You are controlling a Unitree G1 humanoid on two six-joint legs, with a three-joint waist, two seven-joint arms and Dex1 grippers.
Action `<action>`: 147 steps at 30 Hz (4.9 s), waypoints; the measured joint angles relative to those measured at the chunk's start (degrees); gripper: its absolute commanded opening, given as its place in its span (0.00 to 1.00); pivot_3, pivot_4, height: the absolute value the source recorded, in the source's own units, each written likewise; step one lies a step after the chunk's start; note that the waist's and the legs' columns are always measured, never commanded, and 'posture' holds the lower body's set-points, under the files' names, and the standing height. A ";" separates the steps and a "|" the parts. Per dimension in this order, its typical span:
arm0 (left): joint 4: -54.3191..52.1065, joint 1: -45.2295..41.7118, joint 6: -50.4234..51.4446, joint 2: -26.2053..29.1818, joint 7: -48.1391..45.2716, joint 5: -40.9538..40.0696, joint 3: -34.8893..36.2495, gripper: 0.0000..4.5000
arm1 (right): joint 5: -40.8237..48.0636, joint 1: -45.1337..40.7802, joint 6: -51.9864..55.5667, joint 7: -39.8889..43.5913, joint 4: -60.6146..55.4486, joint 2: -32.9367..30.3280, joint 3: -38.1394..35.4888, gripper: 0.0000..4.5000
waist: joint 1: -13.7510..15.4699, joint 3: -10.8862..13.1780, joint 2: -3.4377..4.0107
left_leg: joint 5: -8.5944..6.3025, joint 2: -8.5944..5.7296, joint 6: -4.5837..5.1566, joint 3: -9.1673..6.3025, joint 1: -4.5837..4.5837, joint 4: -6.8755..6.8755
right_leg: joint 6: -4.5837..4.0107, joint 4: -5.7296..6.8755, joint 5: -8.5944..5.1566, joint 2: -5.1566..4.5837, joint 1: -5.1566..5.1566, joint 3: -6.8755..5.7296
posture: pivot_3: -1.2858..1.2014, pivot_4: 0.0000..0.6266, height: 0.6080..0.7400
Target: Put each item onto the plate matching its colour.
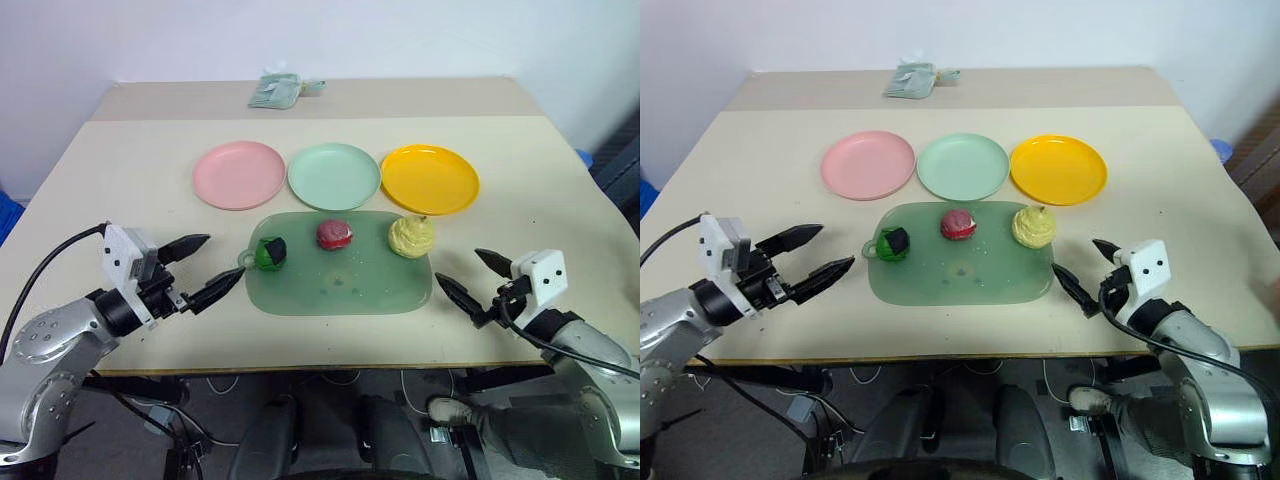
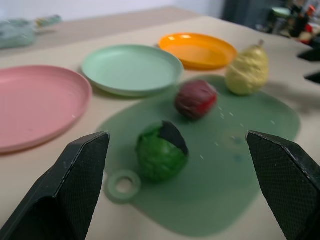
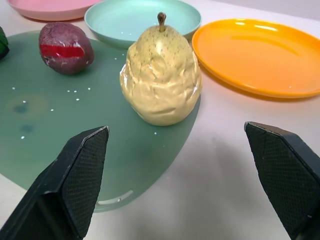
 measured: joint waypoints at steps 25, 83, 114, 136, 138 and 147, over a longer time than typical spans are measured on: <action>0.17 -11.64 13.94 1.01 11.34 -2.10 -4.16 1.00 | 4.95 -4.78 5.33 4.93 -4.79 -3.89 0.35 0.99 | 0.15 0.02 -0.03 | 0.00 0.00 0.00 -0.01 -0.02 0.03 | 0.02 -0.03 -0.03 0.01 0.03 -0.03 | 0.52 0.24 1.00; 21.78 -38.69 22.18 -13.72 14.82 17.50 -24.78 0.51 | 1.47 -24.38 -0.11 5.62 3.41 -2.77 8.43 1.00 | 0.14 0.05 -0.10 | 0.02 -0.08 -0.01 -0.03 -0.04 0.12 | 0.18 0.06 0.08 0.05 -0.01 -0.03 | 0.52 0.24 1.00; 106.79 -82.80 -21.64 -39.06 29.33 39.24 -19.62 0.51 | -1.33 -31.61 13.53 -3.08 4.04 -1.11 9.99 1.00 | 0.01 0.08 -0.15 | -0.06 -0.22 0.18 0.19 -0.15 0.18 | 0.65 0.12 0.33 0.05 -0.12 -0.01 | 0.52 0.24 1.00; 75.70 -67.65 -10.48 -31.90 4.76 34.28 -18.37 0.99 | 0.18 -29.41 14.47 -3.46 1.82 -1.41 9.33 1.00 | -1.52 0.04 -0.07 | -0.05 -0.16 0.16 0.21 -0.09 0.04 | 0.62 0.16 0.32 0.09 -0.17 0.13 | 0.52 0.24 1.00; 62.48 -59.53 -4.63 -27.69 -1.36 32.69 -21.55 0.99 | 0.30 -28.83 14.42 -3.48 1.69 -1.36 8.76 1.00 | -1.84 0.04 -0.06 | -0.05 -0.14 0.15 0.22 -0.09 -0.02 | 0.61 0.16 0.32 0.10 -0.22 0.22 | 0.52 0.24 1.00; 34.98 -46.83 8.12 -17.62 -9.33 29.27 -27.47 0.99 | 5.64 -16.63 15.52 -0.22 -6.45 -4.17 3.63 1.00 | 0.59 0.03 -0.07 | -0.08 -0.22 0.17 0.07 -0.10 0.30 | 0.59 0.07 0.33 -0.01 0.03 0.10 | 0.52 0.24 1.00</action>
